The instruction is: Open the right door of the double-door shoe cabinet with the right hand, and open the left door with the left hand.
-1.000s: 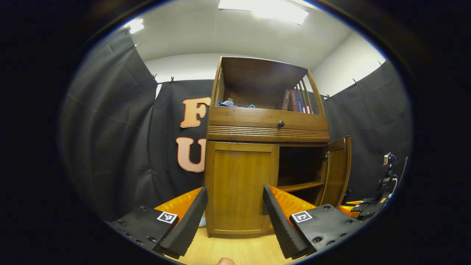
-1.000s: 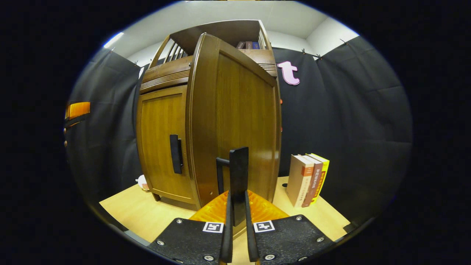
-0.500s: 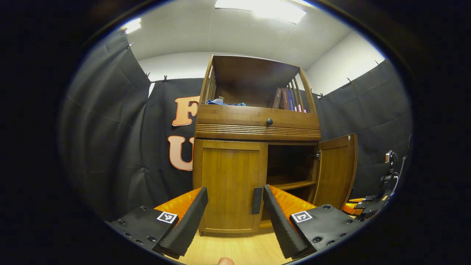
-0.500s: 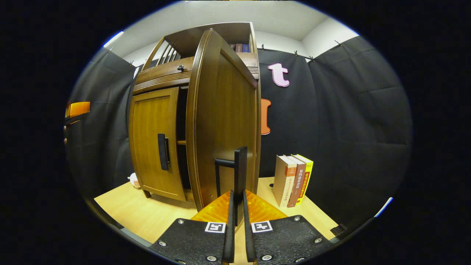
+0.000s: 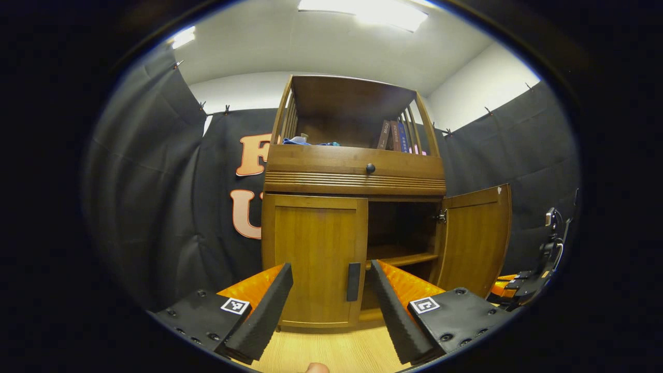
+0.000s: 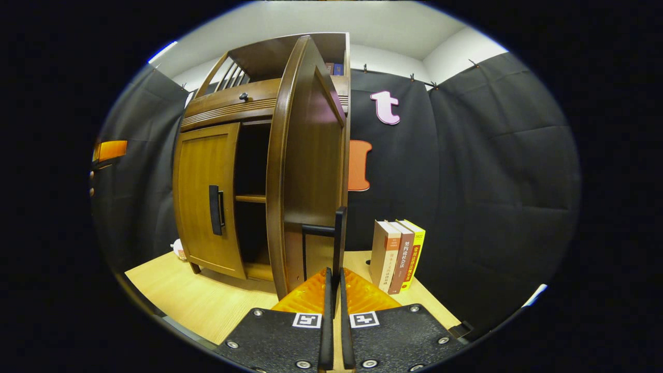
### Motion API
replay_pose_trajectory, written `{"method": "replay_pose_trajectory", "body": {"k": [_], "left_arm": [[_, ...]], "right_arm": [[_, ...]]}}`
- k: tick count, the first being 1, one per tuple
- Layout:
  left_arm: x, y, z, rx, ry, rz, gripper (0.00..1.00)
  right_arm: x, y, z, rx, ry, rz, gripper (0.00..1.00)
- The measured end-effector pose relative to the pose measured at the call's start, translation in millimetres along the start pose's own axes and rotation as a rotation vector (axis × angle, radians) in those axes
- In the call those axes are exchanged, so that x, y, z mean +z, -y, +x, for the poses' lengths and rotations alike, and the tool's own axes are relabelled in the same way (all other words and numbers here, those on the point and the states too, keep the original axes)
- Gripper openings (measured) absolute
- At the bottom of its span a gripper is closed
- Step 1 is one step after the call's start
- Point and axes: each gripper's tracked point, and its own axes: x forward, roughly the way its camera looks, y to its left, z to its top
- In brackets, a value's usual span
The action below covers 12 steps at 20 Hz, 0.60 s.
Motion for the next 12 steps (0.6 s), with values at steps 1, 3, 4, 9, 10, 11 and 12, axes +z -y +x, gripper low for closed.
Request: {"method": "replay_pose_trajectory", "body": {"k": [1, 3, 4, 9, 10, 11, 12], "left_arm": [[-2.5, -0.5, 1.3, 0.006, -0.005, 0.003, 0.94], [-3.9, -1.4, 2.2, 0.017, -0.008, 0.002, 0.96], [-5.2, -0.3, 3.0, 0.018, -0.009, -0.001, 0.96], [-2.8, 5.3, 6.4, 0.021, -0.004, -0.002, 0.96], [-2.6, 6.4, 7.5, 0.020, -0.003, -0.001, 0.94], [-2.2, 8.7, 8.7, 0.019, -0.003, 0.002, 0.96], [-2.2, 10.9, 10.9, 0.020, -0.003, 0.006, 0.96]], "right_arm": [[-0.4, 4.8, -0.1, 0.002, 0.001, 0.004, 0.05], [-0.4, 16.0, 0.4, -0.001, 0.002, 0.009, 0.05], [-1.1, 21.5, 1.7, -0.003, 0.002, 0.010, 0.05], [-1.3, 42.0, 3.8, 0.027, 0.008, 0.020, 0.04], [-1.6, 44.9, 4.4, 0.036, 0.011, 0.021, 0.04], [-1.6, 50.0, 5.1, 0.046, 0.013, 0.021, 0.04], [-1.6, 53.8, 4.3, 0.056, 0.014, 0.024, 0.04]]}}
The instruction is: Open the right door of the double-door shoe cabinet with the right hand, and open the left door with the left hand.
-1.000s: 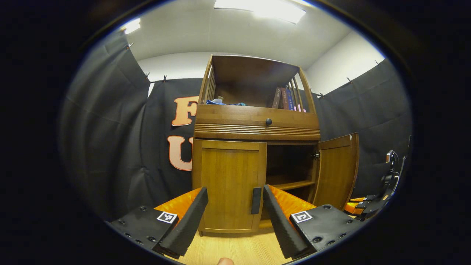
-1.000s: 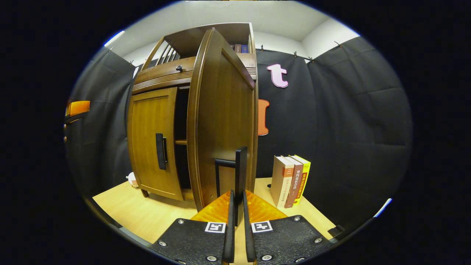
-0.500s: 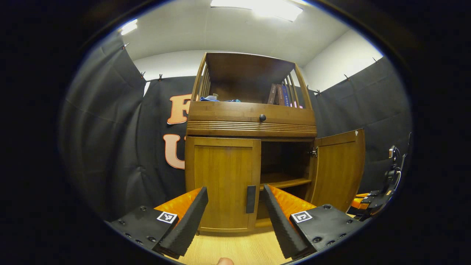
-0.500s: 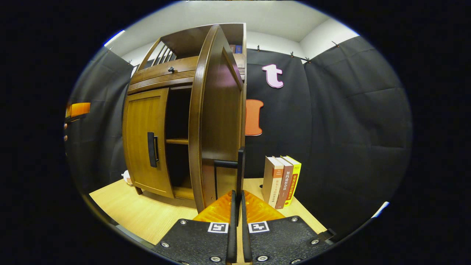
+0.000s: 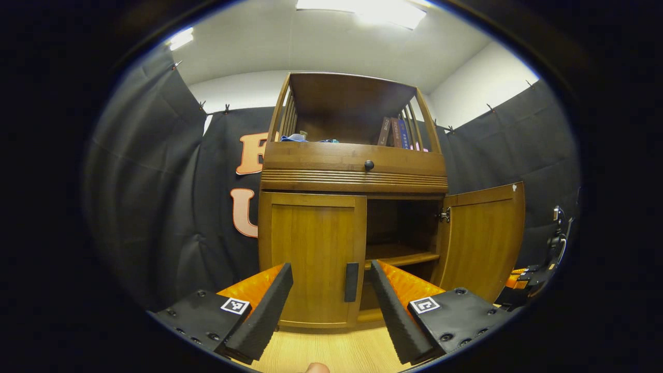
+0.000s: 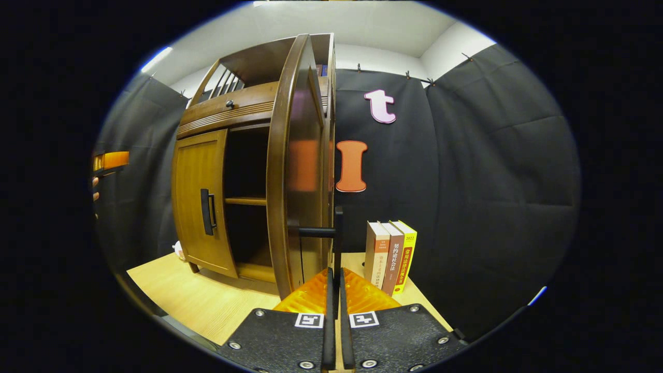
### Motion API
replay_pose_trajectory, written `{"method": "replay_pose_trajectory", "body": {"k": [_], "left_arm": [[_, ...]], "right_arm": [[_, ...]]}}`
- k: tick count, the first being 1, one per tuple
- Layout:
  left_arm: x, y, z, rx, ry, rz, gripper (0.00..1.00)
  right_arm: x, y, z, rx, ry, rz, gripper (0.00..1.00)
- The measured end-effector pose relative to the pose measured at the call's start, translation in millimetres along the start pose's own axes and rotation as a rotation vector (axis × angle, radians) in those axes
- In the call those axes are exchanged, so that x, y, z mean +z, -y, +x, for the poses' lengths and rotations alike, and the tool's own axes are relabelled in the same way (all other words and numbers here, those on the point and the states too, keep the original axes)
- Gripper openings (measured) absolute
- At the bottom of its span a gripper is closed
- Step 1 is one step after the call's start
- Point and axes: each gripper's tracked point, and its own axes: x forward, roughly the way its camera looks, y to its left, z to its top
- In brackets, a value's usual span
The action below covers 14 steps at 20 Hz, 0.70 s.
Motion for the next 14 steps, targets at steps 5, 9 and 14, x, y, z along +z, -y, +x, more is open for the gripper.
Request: {"method": "replay_pose_trajectory", "body": {"k": [5, 9, 14], "left_arm": [[-1.2, 12.0, 5.1, -0.006, -0.003, 0.017, 0.94], [-3.6, 20.0, 9.9, -0.007, -0.005, 0.020, 0.94], [-12.2, 29.1, 19.3, -0.016, -0.015, 0.012, 0.94]], "right_arm": [[0.5, 18.1, 3.7, 0.049, 0.004, 0.030, 0.04], [-0.1, 23.2, 6.3, 0.089, 0.009, 0.019, 0.05], [0.7, 25.2, 2.4, 0.092, 0.005, -0.022, 0.07]]}}
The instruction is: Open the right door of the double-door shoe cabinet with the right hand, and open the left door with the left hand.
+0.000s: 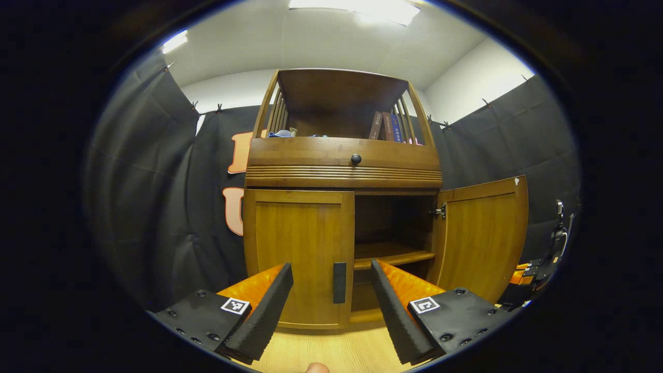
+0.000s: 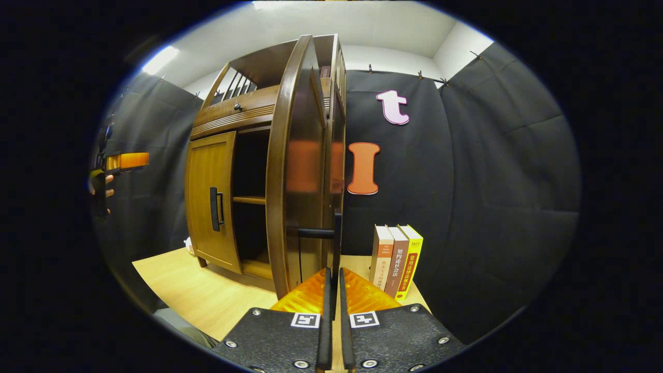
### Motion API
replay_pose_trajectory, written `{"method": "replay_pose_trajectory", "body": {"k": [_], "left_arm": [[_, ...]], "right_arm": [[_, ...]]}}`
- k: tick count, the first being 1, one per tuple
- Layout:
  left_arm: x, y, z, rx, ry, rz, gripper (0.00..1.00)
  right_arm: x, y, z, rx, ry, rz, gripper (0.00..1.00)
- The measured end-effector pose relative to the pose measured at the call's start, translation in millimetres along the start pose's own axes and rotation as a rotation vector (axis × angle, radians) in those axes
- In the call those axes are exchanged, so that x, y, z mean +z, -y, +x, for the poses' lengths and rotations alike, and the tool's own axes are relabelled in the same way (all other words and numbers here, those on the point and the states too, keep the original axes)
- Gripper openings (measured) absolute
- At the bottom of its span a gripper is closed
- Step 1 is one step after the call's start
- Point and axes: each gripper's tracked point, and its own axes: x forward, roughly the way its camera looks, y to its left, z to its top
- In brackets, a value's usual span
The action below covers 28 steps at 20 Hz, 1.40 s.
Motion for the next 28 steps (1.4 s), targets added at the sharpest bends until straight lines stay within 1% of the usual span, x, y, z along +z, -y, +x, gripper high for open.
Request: {"method": "replay_pose_trajectory", "body": {"k": [3, 5, 6, 7, 8, 9, 10, 11, 12, 14, 16, 19, 20, 21, 22, 23, 24, 25, 26, 27, 28], "left_arm": [[-5.4, 3.7, 7.4, 0.000, -0.005, -0.003, 0.96], [-11.7, 9.7, 16.2, -0.014, -0.011, -0.007, 0.96], [-14.8, 13.6, 20.6, -0.024, -0.011, -0.005, 0.95], [-17.9, 15.8, 26.1, -0.029, -0.011, 0.001, 0.94], [-21.9, 16.7, 30.0, -0.029, -0.012, 0.008, 0.94], [-27.0, 17.5, 35.5, -0.027, -0.013, 0.015, 0.94], [-33.7, 19.6, 41.9, -0.025, -0.017, 0.021, 0.95], [-40.6, 21.2, 49.8, -0.027, -0.024, 0.026, 0.96], [-48.9, 22.0, 57.7, -0.029, -0.035, 0.031, 0.94], [-65.9, 25.8, 76.2, -0.035, -0.064, 0.032, 0.94], [-82.7, 24.0, 94.6, -0.034, -0.087, 0.018, 0.94], [-102.6, 21.1, 120.6, -0.029, -0.094, 0.022, 0.94], [-108.7, 21.9, 130.1, -0.031, -0.095, 0.027, 0.94], [-113.6, 24.5, 137.5, -0.039, -0.097, 0.033, 0.94], [-120.2, 26.2, 143.5, -0.040, -0.105, 0.035, 0.97], [-127.7, 26.3, 150.8, -0.041, -0.118, 0.037, 0.94], [-135.4, 24.8, 158.0, -0.041, -0.131, 0.036, 0.97], [-143.2, 26.5, 164.1, -0.046, -0.144, 0.027, 0.94], [-149.5, 25.6, 170.2, -0.046, -0.157, 0.015, 0.96], [-156.2, 24.5, 177.0, -0.041, -0.165, 0.007, 0.94], [-161.5, 20.8, 182.4, -0.033, -0.169, 0.003, 0.94]], "right_arm": [[4.5, 1.6, -6.9, -0.017, 0.006, -0.004, 0.09], [6.8, 2.8, -15.6, -0.028, 0.004, 0.003, 0.14], [9.4, 3.9, -20.8, -0.039, 0.006, 0.008, 0.15], [12.5, 7.8, -22.1, -0.055, 0.010, 0.010, 0.19], [15.6, 12.0, -25.6, -0.073, 0.015, 0.015, 0.21], [19.0, 15.7, -27.4, -0.088, 0.020, 0.024, 0.20], [22.2, 18.6, -30.1, -0.104, 0.023, 0.036, 0.29], [24.9, 21.1, -31.7, -0.118, 0.027, 0.046, 0.29], [27.5, 24.8, -33.3, -0.135, 0.029, 0.051, 0.36], [30.8, 34.4, -38.9, -0.174, 0.034, 0.050, 0.51], [26.5, 50.3, -49.7, -0.208, 0.038, 0.040, 0.72], [28.9, 60.7, -51.5, -0.249, 0.042, 0.031, 0.90], [28.6, 62.0, -51.8, -0.256, 0.042, 0.033, 0.92], [28.7, 63.1, -49.8, -0.262, 0.042, 0.033, 0.96], [28.8, 64.3, -48.9, -0.267, 0.041, 0.034, 0.99], [26.9, 67.2, -46.2, -0.275, 0.041, 0.036, 0.99], [26.8, 68.3, -44.4, -0.282, 0.042, 0.039, 0.98], [26.6, 69.9, -43.4, -0.289, 0.042, 0.043, 0.98], [26.6, 72.1, -42.1, -0.295, 0.044, 0.049, 0.98], [27.2, 72.6, -40.1, -0.297, 0.045, 0.054, 0.98], [27.0, 73.9, -37.0, -0.300, 0.045, 0.056, 0.98]]}}
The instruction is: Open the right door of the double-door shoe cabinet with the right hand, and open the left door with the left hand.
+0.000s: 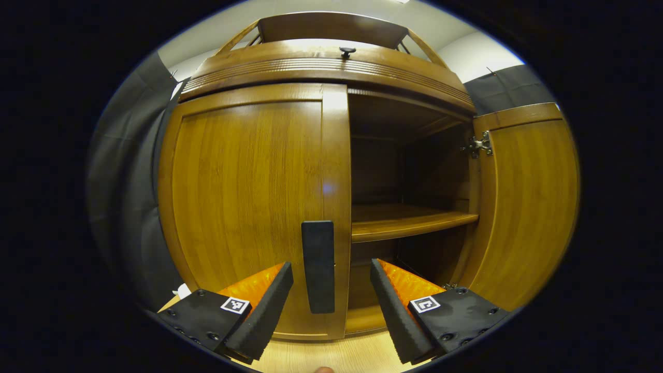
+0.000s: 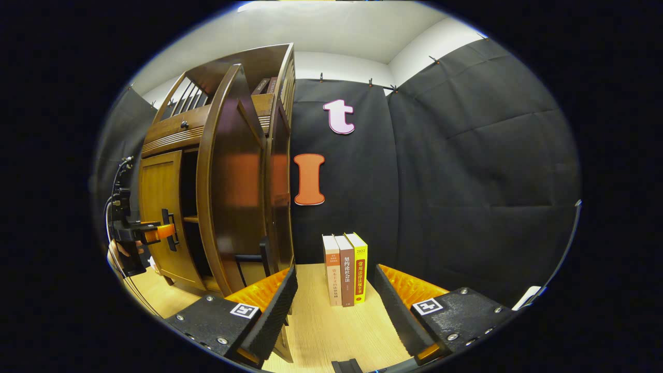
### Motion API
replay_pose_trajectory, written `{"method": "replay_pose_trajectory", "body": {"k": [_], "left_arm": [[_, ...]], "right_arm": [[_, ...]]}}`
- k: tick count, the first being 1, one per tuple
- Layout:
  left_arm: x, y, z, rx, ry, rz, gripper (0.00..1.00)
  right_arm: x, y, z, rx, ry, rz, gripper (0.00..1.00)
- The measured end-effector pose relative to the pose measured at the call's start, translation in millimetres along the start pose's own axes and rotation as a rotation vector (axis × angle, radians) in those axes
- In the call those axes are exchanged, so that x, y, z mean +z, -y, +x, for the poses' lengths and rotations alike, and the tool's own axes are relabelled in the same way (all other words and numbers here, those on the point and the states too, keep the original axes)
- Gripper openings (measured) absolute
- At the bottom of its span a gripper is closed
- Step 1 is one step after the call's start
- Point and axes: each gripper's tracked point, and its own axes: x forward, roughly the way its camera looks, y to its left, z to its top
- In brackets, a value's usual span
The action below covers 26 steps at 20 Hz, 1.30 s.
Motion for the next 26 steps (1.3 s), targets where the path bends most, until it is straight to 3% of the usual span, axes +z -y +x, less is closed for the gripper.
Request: {"method": "replay_pose_trajectory", "body": {"k": [4, 7, 9, 14, 16, 19, 25, 26], "left_arm": [[-10.7, -7.3, 15.2, 0.017, -0.016, -0.032, 0.92], [-19.6, -9.1, 19.4, 0.033, -0.026, 0.004, 0.90], [-20.1, -11.2, 23.5, 0.041, -0.027, 0.027, 0.80], [-21.8, -9.5, 23.4, 0.033, -0.038, 0.020, 0.39], [-22.5, -10.5, 21.7, 0.029, -0.036, -0.017, 0.33], [-23.9, -11.3, 11.9, 0.035, -0.045, 0.003, 0.28], [-21.8, -10.7, -19.4, -0.018, -0.041, -0.024, 0.29], [-22.0, -11.4, -26.1, -0.025, -0.043, -0.023, 0.29]], "right_arm": [[1.4, 4.7, 1.3, -0.024, 0.006, 0.020, 0.98], [1.5, 7.6, 8.1, -0.040, 0.016, 0.060, 0.98], [0.6, 6.5, 8.6, -0.037, 0.011, 0.070, 0.92], [-1.4, 5.4, 6.9, -0.033, -0.001, 0.074, 0.92], [-0.5, 5.7, 5.7, -0.034, -0.003, 0.069, 0.92], [3.1, 4.1, 2.9, -0.036, -0.001, 0.062, 0.92], [14.9, -7.7, -18.2, -0.030, 0.018, 0.037, 0.92], [18.5, -11.4, -21.6, -0.025, 0.024, 0.036, 0.98]]}}
